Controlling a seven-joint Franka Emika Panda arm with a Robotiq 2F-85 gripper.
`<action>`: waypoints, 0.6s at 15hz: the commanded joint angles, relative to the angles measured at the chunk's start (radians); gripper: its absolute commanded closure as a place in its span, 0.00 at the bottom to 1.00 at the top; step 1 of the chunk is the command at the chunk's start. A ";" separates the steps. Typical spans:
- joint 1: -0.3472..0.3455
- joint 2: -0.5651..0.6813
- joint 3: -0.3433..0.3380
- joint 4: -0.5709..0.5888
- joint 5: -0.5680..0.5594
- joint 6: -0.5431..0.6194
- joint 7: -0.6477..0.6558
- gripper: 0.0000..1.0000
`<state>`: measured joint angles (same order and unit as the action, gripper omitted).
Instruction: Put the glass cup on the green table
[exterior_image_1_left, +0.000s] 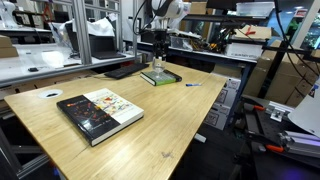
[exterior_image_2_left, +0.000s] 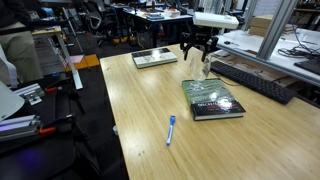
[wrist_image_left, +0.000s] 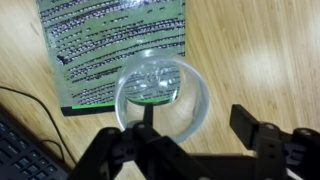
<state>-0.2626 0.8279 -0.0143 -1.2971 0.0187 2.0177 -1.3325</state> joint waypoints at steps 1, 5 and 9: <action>-0.019 -0.018 0.022 -0.013 0.025 -0.005 0.012 0.00; -0.016 -0.018 0.016 -0.009 0.019 -0.027 0.029 0.00; -0.026 -0.167 0.014 -0.196 0.016 0.025 0.016 0.00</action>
<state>-0.2667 0.8278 -0.0115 -1.2971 0.0274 2.0065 -1.3081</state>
